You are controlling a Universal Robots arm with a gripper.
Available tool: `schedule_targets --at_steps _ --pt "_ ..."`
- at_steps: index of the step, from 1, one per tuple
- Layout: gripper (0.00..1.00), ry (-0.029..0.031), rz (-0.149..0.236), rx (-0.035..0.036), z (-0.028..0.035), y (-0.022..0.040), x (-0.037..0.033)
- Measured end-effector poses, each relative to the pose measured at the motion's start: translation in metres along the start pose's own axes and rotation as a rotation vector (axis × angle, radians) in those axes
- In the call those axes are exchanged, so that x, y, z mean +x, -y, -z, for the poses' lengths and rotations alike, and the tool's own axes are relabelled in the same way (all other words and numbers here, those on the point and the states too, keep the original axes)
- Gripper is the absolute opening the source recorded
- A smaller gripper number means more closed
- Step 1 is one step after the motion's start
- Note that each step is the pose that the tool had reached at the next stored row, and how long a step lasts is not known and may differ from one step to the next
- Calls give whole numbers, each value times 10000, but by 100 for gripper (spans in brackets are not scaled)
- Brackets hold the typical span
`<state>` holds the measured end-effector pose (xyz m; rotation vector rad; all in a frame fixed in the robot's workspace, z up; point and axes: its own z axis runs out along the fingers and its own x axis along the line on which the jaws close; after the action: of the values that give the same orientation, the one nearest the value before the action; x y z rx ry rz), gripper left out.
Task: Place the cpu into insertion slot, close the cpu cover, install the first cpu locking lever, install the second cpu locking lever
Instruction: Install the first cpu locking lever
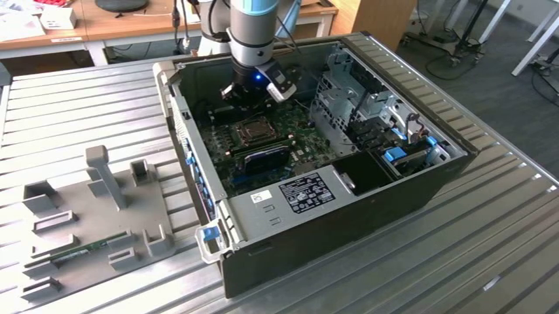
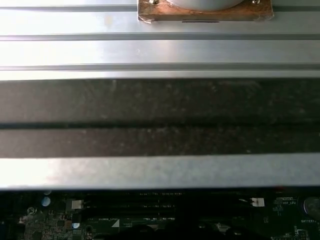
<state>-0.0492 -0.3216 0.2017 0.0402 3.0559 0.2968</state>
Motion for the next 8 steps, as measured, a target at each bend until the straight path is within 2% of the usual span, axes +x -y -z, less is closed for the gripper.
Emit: schedule_targets --at_steps 8 --pt "10 0 -1 0 -2 0 -21"
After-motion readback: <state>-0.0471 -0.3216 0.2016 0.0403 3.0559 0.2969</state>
